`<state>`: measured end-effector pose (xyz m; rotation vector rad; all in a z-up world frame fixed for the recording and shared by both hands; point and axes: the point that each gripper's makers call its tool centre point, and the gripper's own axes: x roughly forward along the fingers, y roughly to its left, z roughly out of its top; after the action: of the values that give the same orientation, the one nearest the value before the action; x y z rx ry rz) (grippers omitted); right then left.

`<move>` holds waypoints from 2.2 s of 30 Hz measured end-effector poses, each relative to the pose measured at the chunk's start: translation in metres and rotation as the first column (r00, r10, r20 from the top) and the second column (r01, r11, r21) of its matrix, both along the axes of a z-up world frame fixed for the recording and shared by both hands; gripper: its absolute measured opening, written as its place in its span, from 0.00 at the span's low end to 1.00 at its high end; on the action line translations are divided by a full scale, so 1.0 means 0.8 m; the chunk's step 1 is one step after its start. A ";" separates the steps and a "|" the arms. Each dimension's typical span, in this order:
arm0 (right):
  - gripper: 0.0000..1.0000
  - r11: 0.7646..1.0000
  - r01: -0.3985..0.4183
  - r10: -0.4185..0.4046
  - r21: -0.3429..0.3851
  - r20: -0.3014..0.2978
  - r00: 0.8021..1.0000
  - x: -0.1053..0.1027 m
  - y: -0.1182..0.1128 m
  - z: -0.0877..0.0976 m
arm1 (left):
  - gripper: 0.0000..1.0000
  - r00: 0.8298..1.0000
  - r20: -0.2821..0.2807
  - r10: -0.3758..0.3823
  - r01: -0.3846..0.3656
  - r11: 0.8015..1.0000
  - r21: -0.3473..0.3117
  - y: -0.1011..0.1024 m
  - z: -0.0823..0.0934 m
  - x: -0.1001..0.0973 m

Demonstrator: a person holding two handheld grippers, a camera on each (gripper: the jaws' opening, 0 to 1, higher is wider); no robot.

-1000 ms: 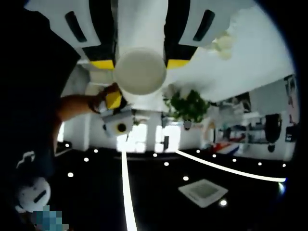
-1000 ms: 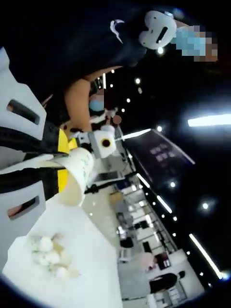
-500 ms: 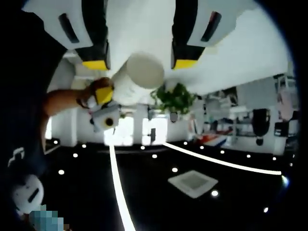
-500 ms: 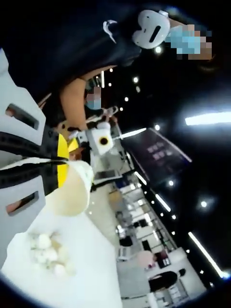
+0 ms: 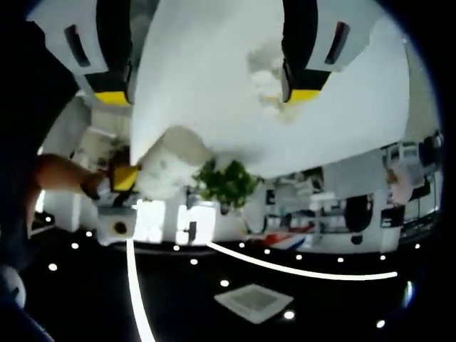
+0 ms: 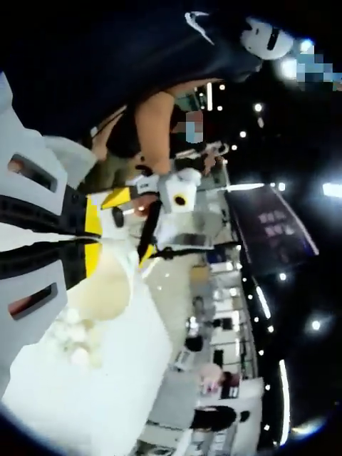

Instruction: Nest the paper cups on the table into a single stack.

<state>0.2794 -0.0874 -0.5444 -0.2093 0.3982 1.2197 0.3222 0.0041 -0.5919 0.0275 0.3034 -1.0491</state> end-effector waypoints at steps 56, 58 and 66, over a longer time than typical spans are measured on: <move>0.00 0.520 -0.235 0.213 -0.821 -0.141 0.967 0.009 0.017 -0.141 | 0.98 0.972 -0.042 0.229 -0.224 0.969 0.106 0.061 -0.059 0.002; 0.00 0.516 -0.237 0.213 -0.823 -0.144 0.966 0.009 0.019 -0.149 | 0.98 0.972 -0.046 0.230 -0.225 0.969 0.106 0.062 -0.061 0.000; 0.00 0.523 -0.217 0.200 -0.824 -0.129 0.971 0.016 0.024 -0.179 | 0.98 0.969 -0.056 0.239 -0.232 0.966 0.111 0.066 -0.067 -0.003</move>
<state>0.2918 -0.0679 -0.6878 -1.1200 0.9967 1.1775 0.3195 0.0568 -0.6452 0.0475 0.4136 -0.7980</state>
